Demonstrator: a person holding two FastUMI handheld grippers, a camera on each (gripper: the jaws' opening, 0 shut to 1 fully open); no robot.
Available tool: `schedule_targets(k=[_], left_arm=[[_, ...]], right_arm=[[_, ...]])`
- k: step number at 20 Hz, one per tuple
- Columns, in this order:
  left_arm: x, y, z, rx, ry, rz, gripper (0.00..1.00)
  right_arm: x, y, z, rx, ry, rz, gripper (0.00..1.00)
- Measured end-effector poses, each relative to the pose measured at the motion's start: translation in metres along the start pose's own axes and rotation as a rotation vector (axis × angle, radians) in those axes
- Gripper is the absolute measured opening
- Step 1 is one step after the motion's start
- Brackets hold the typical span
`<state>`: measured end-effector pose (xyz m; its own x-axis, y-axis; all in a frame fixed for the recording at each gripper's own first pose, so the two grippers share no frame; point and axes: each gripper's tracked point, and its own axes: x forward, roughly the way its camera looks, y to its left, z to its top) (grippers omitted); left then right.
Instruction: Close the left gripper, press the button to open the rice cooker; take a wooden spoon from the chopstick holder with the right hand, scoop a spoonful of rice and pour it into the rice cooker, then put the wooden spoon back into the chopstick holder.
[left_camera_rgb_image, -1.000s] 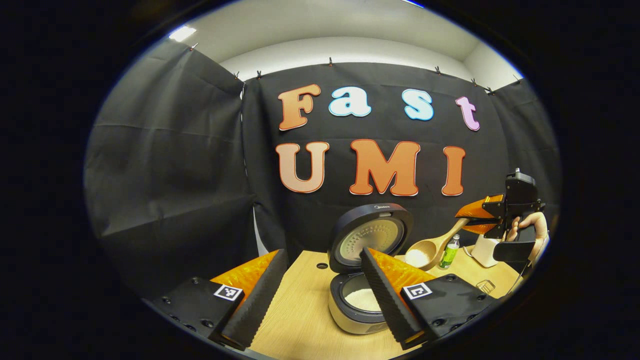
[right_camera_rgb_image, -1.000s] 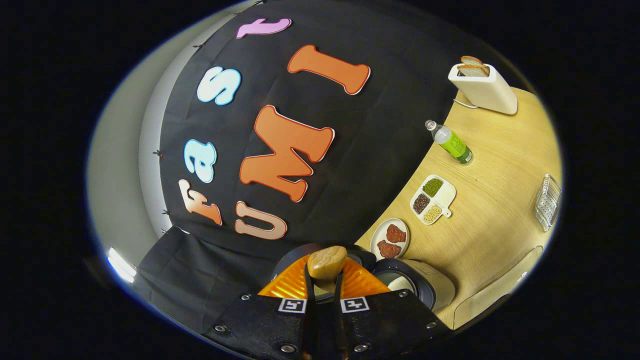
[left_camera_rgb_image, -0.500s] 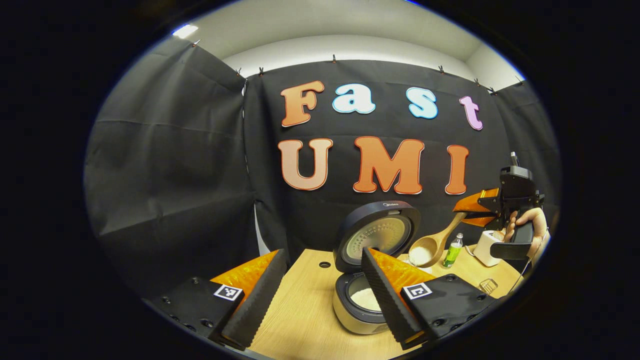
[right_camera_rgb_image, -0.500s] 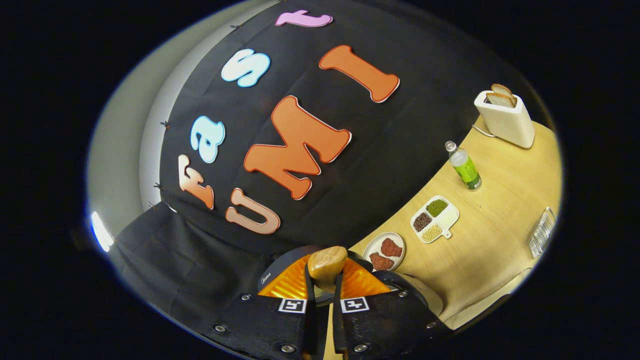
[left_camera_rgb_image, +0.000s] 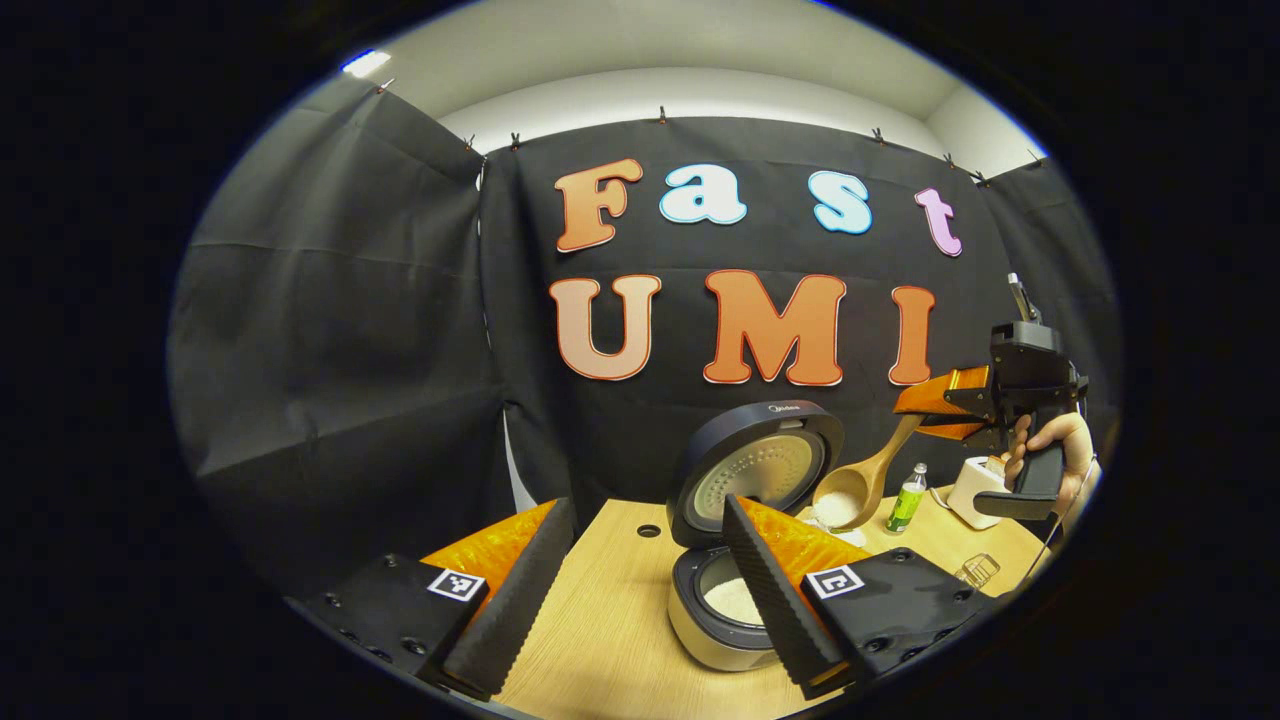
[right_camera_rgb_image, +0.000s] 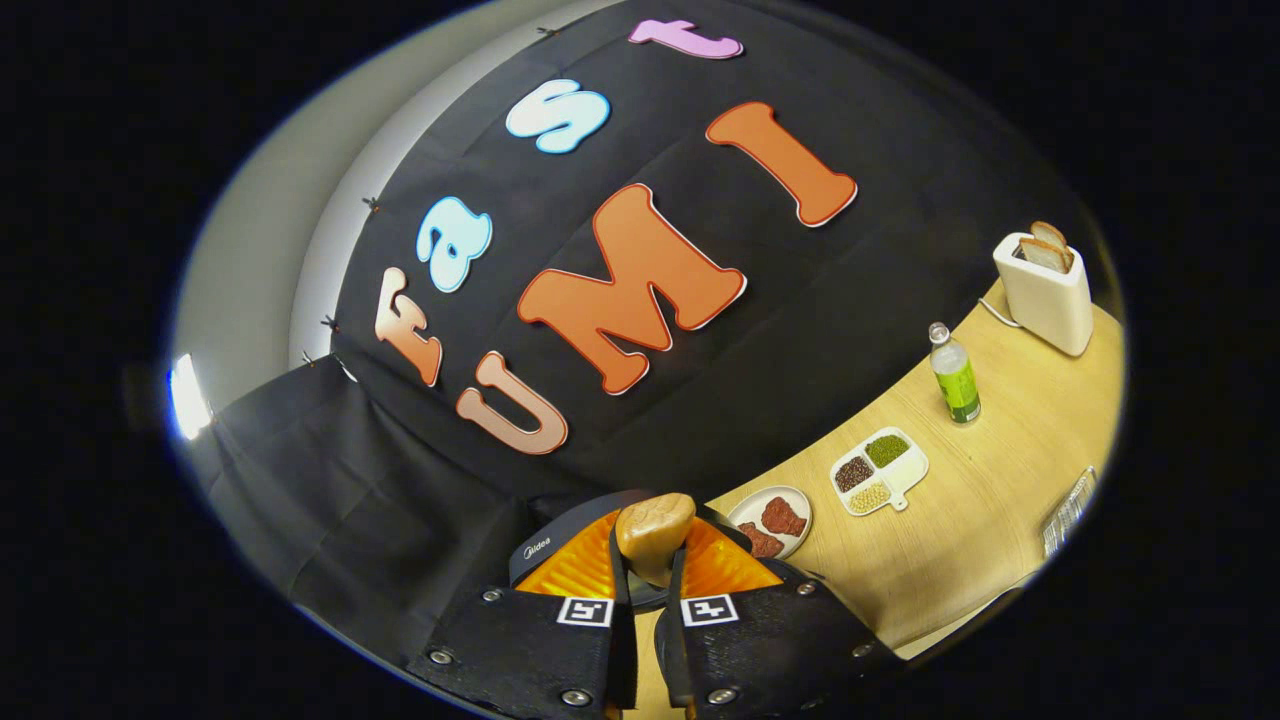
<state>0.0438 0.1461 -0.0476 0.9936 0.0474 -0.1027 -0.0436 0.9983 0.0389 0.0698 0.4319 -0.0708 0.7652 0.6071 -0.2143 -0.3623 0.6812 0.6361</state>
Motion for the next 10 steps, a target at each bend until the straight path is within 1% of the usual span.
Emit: schedule_targets(k=[4,10], left_arm=[[0.002,0.004,-0.002,0.003,0.005,0.005,0.97],[0.005,0.008,-0.002,-0.003,0.012,0.012,1.00]], right_arm=[[0.003,0.007,-0.003,-0.077,-0.007,0.004,0.11],[0.007,0.023,-0.011,-0.183,-0.006,0.042,0.11]])
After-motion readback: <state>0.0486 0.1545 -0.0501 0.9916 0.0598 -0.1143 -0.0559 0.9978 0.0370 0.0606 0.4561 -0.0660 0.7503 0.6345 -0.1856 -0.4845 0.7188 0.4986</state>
